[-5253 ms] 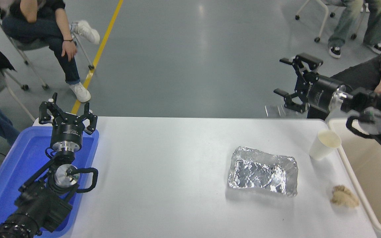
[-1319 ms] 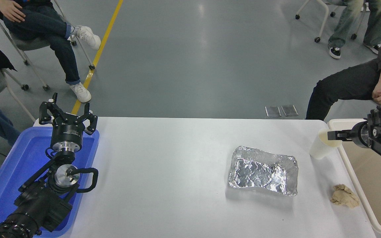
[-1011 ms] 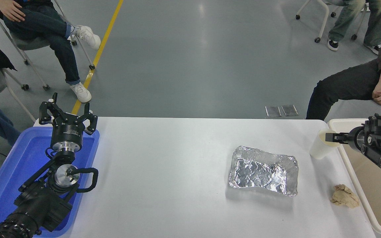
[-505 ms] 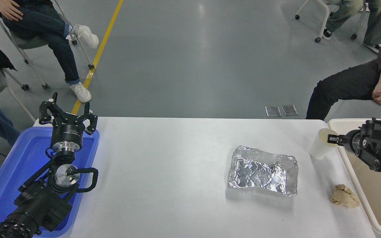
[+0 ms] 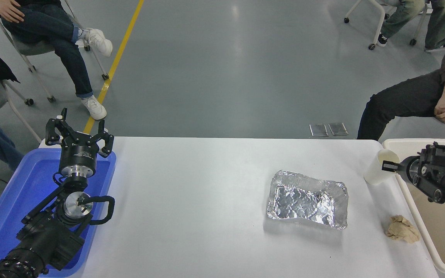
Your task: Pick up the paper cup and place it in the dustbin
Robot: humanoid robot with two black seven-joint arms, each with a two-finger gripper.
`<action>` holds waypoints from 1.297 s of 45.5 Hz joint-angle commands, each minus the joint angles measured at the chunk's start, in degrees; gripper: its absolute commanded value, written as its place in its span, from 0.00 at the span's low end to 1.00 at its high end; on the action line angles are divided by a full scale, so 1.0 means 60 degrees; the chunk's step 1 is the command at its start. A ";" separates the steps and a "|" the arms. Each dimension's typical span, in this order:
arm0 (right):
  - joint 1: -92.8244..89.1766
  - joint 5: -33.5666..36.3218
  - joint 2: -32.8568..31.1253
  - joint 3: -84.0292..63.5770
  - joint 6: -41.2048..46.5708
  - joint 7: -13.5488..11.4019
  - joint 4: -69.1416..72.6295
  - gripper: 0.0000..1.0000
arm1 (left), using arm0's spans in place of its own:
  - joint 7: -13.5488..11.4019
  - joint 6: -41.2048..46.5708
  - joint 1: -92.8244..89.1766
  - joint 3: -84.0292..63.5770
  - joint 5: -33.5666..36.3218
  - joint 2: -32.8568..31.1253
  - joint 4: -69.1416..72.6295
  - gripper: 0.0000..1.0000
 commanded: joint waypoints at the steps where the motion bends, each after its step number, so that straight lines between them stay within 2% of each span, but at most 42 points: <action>1: 0.0652 0.0038 -0.0119 0.0032 0.0553 0.0009 0.0366 0.00 | -0.0001 0.0000 0.0000 0.0000 0.0000 0.0000 -0.0012 0.99; 11: 0.2731 -0.0064 -0.1525 -0.0085 0.2296 0.0009 0.1713 0.00 | -0.0001 0.0000 0.0000 0.0000 0.0000 0.0000 -0.0012 0.99; 17: 0.4457 -0.0283 -0.2257 -0.0201 0.3962 0.0009 0.2007 0.00 | -0.0001 0.0000 0.0000 0.0000 0.0000 0.0000 -0.0012 0.99; 22: 0.5676 -0.0533 -0.2521 -0.0685 0.4728 0.0024 0.2124 0.00 | -0.0001 0.0000 0.0014 0.0000 0.0000 0.0000 -0.0012 0.99; 35: 0.8533 -0.0504 -0.2903 -0.2662 0.5344 0.0024 0.3120 0.00 | -0.0001 0.0000 0.0015 0.0000 0.0014 0.0000 -0.0012 0.99; 51: 0.9252 -0.0519 -0.2859 -0.2986 0.5418 -0.0050 0.3325 0.00 | -0.0001 0.0000 0.0015 0.0000 0.0014 0.0014 -0.0012 0.99; 59: 0.9165 -0.0519 -0.2903 -0.3000 0.5418 -0.0547 0.3282 0.00 | -0.0001 0.0000 0.0015 0.0000 0.0014 0.0015 -0.0012 0.99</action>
